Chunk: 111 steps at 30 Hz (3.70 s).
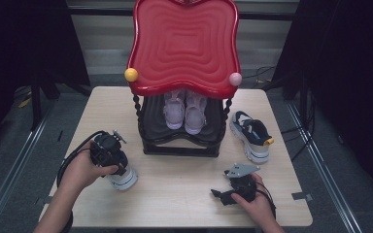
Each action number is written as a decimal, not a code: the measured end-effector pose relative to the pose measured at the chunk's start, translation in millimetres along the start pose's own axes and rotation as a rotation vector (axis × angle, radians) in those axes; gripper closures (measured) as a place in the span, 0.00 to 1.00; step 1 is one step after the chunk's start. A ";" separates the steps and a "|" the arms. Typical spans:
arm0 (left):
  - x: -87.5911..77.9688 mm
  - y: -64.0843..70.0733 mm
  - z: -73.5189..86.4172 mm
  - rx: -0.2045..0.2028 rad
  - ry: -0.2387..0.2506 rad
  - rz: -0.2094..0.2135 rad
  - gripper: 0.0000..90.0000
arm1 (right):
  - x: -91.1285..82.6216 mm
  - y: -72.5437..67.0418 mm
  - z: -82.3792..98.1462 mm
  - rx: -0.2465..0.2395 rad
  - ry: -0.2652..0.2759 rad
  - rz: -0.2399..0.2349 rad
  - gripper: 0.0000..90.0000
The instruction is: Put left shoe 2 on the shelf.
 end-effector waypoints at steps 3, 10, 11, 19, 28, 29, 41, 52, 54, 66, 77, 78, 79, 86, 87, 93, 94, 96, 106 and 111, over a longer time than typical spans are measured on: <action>0.8 -0.9 -1.2 0.007 -0.013 0.008 0.50 | 0.1 0.0 0.0 0.000 0.001 0.000 0.15; 5.4 2.8 -4.9 0.031 -0.073 0.027 0.52 | 0.1 0.0 0.0 0.000 0.001 -0.001 0.15; 6.5 3.6 -5.5 0.035 -0.086 0.028 0.52 | 0.1 0.0 0.0 0.000 0.001 -0.001 0.15; 13.2 4.8 -8.9 0.049 -0.126 0.046 0.55 | 0.0 0.0 0.0 0.000 0.000 0.000 0.15; 19.0 6.7 -10.7 0.059 -0.144 0.052 0.58 | 0.0 0.0 0.0 0.000 0.000 0.000 0.15; 19.9 8.0 -11.1 0.044 -0.137 0.048 0.59 | 0.0 0.0 0.0 0.000 0.000 0.000 0.15; 23.1 9.7 -13.9 0.078 -0.182 0.054 0.67 | 0.1 0.0 0.0 0.000 0.000 0.000 0.15; 23.8 8.2 -14.2 0.083 -0.192 0.053 0.73 | 0.0 0.0 0.0 0.000 0.000 -0.001 0.15; 23.6 7.9 -14.5 0.089 -0.198 0.054 0.73 | 0.1 0.0 0.0 0.000 0.000 -0.001 0.15; 22.9 9.2 -13.6 0.145 -0.194 0.061 0.78 | 0.0 0.0 0.0 -0.001 0.000 -0.001 0.15; 17.1 8.3 -9.6 0.208 -0.191 0.031 0.81 | 0.0 0.1 0.0 -0.001 0.000 -0.001 0.15; 16.1 10.7 -9.6 0.184 -0.180 0.035 0.81 | 0.0 0.1 0.0 -0.001 0.000 -0.001 0.15; 14.2 10.9 -9.9 0.186 -0.181 0.035 0.81 | 0.0 0.0 0.0 -0.001 0.000 -0.001 0.15; -0.1 10.7 -10.9 0.231 -0.202 0.040 0.80 | 0.1 0.0 -0.1 0.000 0.001 -0.002 0.15; -5.4 11.2 -11.1 0.235 -0.199 0.042 0.80 | 0.1 0.1 0.0 -0.001 0.001 -0.002 0.15; -24.0 13.8 -13.0 0.241 -0.209 0.044 0.80 | 0.1 0.0 -0.1 0.000 0.001 -0.002 0.15; -24.0 13.8 -13.0 0.241 -0.209 0.044 0.80 | 0.1 0.1 -0.1 0.000 0.001 -0.002 0.15; -30.4 14.4 -14.0 0.254 -0.210 0.047 0.80 | 0.1 0.1 0.0 -0.002 0.002 -0.002 0.15; -74.2 10.2 -21.0 0.274 -0.217 0.035 0.80 | 0.2 0.1 -0.3 0.000 0.004 -0.002 0.15; -93.3 11.8 -22.9 0.262 -0.216 0.030 0.80 | 0.2 0.1 -0.3 0.000 0.004 -0.002 0.15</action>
Point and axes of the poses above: each handheld gripper's, and its own axes: x roughly forward along the jaws, z roughly out of its underside, y roughly to its right, the point moved 4 cm from there along x, roughly forward along the jaws, and after that the axes turned 5 degrees about -z, right-handed, at the moved point
